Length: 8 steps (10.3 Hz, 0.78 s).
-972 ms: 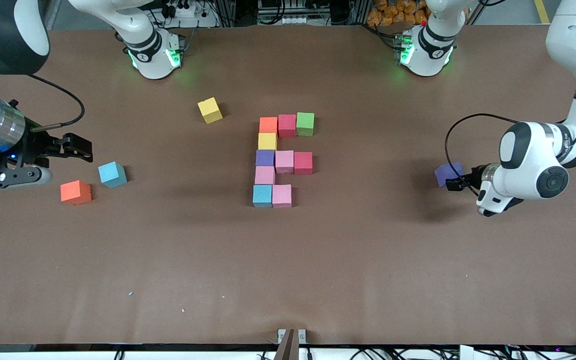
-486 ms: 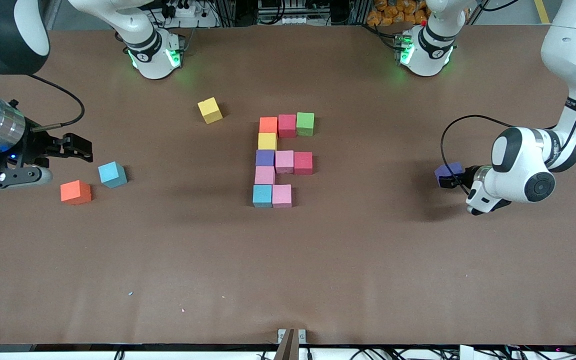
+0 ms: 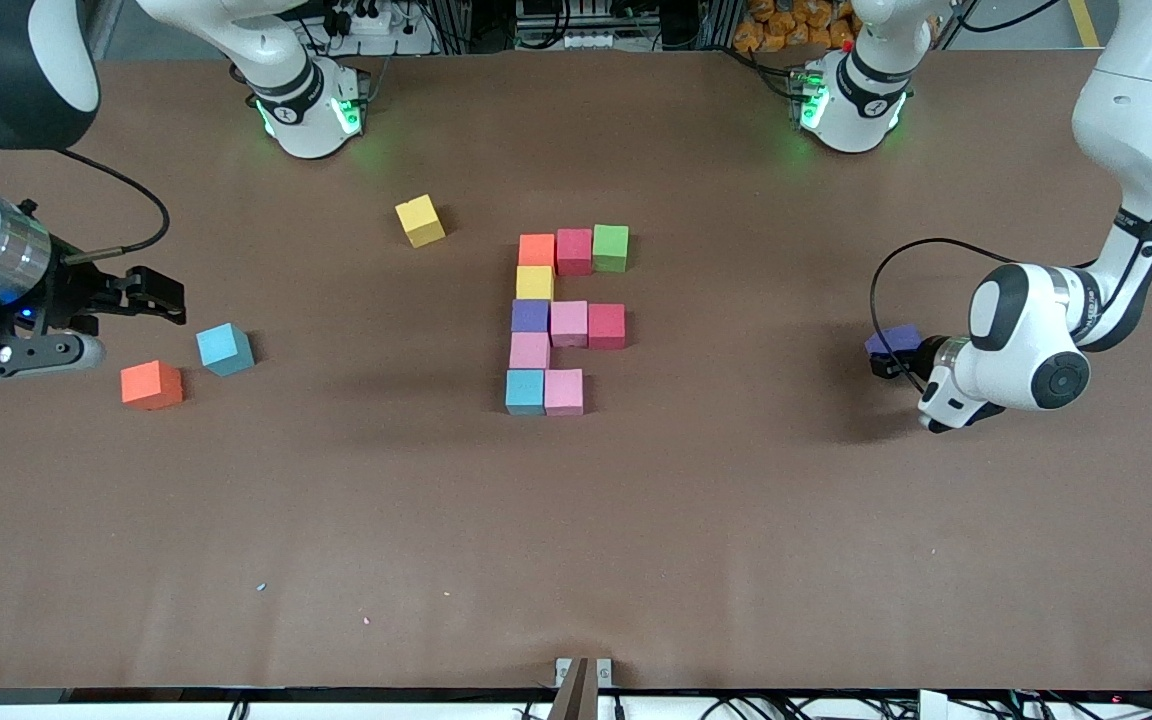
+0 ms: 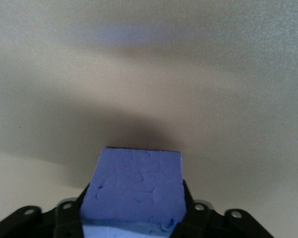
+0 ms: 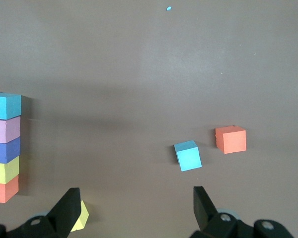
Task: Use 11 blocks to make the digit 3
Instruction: 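Carry the purple cube with the left gripper toward the pink cubes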
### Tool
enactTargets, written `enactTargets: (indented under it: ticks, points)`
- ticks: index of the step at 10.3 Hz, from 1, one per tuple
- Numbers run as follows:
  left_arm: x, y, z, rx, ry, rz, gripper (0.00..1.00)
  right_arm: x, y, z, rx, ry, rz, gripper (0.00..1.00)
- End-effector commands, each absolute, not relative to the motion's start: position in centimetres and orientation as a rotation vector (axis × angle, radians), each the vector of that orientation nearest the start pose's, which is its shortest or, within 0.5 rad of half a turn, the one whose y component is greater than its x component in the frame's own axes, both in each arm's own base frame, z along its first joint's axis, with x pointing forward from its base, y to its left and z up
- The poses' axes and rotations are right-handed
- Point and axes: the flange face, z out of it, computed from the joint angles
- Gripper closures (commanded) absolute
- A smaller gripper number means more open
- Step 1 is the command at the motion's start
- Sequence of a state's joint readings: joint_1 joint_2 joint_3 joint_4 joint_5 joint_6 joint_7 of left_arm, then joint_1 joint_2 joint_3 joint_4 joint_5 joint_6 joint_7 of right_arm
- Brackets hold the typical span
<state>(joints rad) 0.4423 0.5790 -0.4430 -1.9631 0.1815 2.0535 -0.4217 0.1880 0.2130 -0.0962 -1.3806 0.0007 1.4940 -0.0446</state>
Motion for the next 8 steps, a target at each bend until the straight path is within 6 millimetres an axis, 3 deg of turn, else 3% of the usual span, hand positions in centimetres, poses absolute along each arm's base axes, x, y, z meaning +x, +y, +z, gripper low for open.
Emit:
enactTargets:
  ticks: [1,2,3,6,7,8]
  points:
    - [56.8,0.4,17.8,-3.023,-0.543,0.652,0.9,60.0,6.0,58.6,-3.138,-0.189,0.151,0.0]
    - [57.3,0.3,18.5,-3.003,-0.631,0.634,0.9,60.0,6.0,58.6,-3.138,-0.189,0.151,0.0]
    - [58.5,-1.3,19.8,-2.993,-0.692,0.592,0.9,60.0,6.0,58.7,-3.136,-0.189,0.148,0.0]
    - [62.1,-9.7,22.9,-2.951,-1.072,0.577,0.9,60.0,5.9,58.6,-3.136,-0.189,0.151,0.0]
    - [63.4,-12.9,22.9,-2.902,-1.209,0.566,0.9,60.0,5.9,58.6,-3.136,-0.189,0.151,0.0]
    - [64.4,-14.8,22.3,-2.811,-1.402,0.584,0.9,60.0,5.9,58.6,-3.137,-0.192,0.151,0.0]
